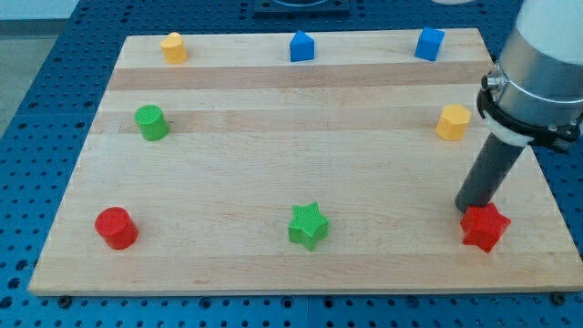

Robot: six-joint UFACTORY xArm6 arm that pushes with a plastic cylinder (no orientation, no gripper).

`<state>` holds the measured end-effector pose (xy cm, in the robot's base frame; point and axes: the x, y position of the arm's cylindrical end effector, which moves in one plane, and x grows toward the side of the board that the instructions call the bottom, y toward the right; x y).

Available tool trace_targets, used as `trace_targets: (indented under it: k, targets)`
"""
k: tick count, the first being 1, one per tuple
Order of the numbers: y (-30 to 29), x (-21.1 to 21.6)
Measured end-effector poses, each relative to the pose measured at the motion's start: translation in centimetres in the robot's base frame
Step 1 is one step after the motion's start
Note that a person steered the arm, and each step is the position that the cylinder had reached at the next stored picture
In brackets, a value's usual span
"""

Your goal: Move the red star diagonally to the green star

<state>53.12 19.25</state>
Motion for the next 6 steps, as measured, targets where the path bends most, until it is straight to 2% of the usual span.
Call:
trace_targets:
  k: [1,3,5,6]
  targets:
    - [0.0,0.0]
    - [-6.9,-0.7]
    - [-8.4,4.7]
    - [-6.5,7.5]
